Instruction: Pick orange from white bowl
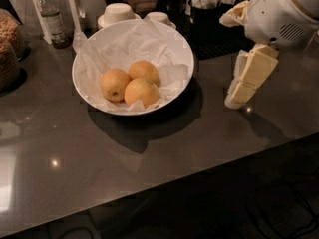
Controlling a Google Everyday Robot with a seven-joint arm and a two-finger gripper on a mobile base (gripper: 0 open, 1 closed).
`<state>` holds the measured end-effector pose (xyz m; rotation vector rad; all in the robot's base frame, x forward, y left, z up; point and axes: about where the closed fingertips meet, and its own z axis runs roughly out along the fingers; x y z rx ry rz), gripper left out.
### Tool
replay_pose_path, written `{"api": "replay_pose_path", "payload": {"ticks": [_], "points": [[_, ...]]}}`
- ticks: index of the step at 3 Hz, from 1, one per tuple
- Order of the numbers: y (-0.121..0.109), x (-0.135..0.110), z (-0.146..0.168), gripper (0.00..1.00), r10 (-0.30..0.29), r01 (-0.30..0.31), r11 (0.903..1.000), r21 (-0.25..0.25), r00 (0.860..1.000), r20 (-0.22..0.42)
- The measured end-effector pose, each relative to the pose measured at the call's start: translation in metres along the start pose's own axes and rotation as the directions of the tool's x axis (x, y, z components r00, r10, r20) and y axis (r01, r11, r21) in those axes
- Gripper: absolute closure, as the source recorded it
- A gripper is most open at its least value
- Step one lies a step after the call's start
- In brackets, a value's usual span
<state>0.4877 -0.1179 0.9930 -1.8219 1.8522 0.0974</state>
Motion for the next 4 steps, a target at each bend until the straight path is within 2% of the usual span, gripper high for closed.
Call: {"api": "replay_pose_path", "payload": {"ticks": [2, 3, 4], "points": [[-0.008, 0.000, 0.016, 0.00, 0.023, -0.023, 0.9997, -0.011, 1.000, 0.016], [-0.025, -0.037, 0.052, 0.00, -0.086, 0.092, 0.9937, -0.064, 0.993, 0.086], [-0.043, -0.069, 0.085, 0.00, -0.167, 0.183, 0.9761, -0.117, 0.977, 0.135]]}}
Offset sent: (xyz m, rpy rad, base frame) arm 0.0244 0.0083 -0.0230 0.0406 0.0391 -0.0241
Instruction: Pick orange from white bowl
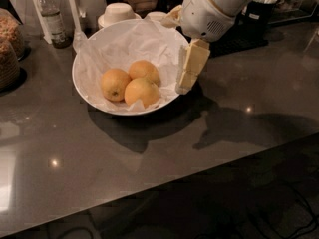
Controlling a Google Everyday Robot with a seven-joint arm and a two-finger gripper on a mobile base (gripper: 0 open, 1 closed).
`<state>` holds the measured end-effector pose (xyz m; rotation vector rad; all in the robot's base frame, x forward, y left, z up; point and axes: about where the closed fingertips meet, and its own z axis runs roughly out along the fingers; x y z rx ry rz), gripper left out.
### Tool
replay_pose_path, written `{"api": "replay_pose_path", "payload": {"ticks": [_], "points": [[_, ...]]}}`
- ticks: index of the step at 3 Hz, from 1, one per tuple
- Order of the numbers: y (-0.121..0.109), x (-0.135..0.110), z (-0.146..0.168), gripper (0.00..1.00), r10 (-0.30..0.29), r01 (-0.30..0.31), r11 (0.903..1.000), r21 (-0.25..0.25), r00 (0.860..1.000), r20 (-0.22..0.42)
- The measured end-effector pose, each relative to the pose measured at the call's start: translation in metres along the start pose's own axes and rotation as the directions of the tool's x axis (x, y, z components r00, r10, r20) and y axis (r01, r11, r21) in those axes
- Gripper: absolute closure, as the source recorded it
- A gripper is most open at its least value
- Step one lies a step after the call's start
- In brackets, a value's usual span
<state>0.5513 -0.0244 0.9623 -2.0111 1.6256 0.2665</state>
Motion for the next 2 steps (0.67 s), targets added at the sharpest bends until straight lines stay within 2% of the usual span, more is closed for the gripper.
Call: {"api": "replay_pose_path", "payload": {"ticks": [1, 2], "points": [[-0.0233, -0.0134, 0.0182, 0.00, -0.038, 0.038, 0.9989, -0.028, 0.999, 0.015], [-0.0233, -0.0135, 0.0183, 0.00, -0.038, 0.039, 0.9989, -0.028, 0.999, 0.015]]}}
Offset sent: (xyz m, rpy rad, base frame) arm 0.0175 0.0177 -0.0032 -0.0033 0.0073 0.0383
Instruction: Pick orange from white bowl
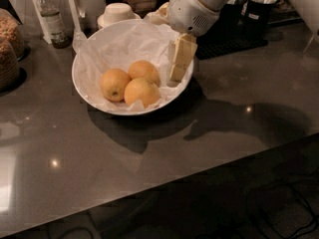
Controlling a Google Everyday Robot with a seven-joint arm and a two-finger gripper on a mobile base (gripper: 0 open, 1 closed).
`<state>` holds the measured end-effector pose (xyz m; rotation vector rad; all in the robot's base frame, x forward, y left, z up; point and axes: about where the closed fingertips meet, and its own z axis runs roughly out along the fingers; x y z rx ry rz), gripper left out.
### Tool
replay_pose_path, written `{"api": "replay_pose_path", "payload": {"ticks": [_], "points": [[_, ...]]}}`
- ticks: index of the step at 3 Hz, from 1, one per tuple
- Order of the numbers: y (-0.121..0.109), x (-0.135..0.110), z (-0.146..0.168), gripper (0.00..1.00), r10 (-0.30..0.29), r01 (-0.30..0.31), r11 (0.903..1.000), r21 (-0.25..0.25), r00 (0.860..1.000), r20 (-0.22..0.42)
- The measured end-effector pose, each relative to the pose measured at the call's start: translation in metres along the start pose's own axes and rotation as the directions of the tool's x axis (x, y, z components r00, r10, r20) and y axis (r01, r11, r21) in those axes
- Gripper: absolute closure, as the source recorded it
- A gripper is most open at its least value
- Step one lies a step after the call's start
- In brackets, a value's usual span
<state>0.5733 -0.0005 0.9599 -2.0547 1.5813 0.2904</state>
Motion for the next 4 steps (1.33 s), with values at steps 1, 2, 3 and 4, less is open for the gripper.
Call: {"api": "replay_pose_path", "payload": {"ticks": [1, 2, 3, 4], "points": [[-0.005, -0.003, 0.003, 0.00, -0.032, 0.032, 0.9995, -0.007, 0.999, -0.016], [-0.018, -0.007, 0.005, 0.00, -0.165, 0.162, 0.9859, -0.043, 0.983, -0.084], [-0.031, -0.007, 0.006, 0.00, -0.305, 0.293, 0.9511, -0.097, 0.940, -0.155], [-0.035, -0.003, 0.014, 0.00, -0.382, 0.358, 0.9212, -0.152, 0.907, -0.176]]}}
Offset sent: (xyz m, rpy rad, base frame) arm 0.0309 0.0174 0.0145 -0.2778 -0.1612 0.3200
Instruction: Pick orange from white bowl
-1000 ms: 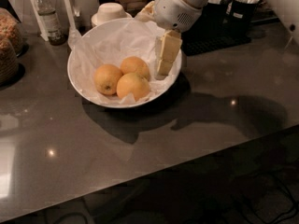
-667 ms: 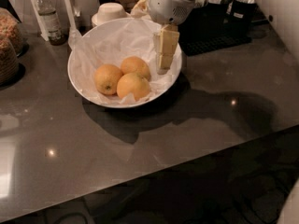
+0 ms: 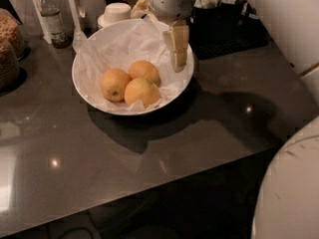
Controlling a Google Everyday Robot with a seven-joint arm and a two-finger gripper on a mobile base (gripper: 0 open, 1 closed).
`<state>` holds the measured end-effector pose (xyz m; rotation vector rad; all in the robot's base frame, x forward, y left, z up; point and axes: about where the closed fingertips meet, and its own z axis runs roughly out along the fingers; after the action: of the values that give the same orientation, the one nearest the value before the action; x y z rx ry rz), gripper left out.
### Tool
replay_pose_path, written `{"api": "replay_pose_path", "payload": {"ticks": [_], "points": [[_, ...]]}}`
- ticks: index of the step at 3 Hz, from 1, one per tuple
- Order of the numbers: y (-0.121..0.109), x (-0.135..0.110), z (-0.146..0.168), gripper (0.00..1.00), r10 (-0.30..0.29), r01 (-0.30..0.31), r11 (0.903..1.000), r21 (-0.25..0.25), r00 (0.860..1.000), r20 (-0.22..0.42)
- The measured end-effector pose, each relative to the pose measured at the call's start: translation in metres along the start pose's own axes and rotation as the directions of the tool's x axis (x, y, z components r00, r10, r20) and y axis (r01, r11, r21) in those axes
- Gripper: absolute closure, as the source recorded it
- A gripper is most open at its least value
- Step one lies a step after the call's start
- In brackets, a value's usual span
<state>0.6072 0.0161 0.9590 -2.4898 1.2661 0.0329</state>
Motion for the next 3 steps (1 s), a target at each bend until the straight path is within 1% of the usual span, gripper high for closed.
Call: {"api": "replay_pose_path", "payload": {"ticks": [1, 2, 3], "points": [[-0.002, 0.003, 0.020, 0.00, -0.015, 0.015, 0.9998, -0.012, 0.999, 0.039], [-0.005, 0.003, 0.034, 0.00, 0.015, -0.016, 0.9998, 0.010, 0.995, 0.099], [-0.006, 0.002, 0.035, 0.00, 0.014, -0.016, 0.9998, 0.014, 0.995, 0.100]]}}
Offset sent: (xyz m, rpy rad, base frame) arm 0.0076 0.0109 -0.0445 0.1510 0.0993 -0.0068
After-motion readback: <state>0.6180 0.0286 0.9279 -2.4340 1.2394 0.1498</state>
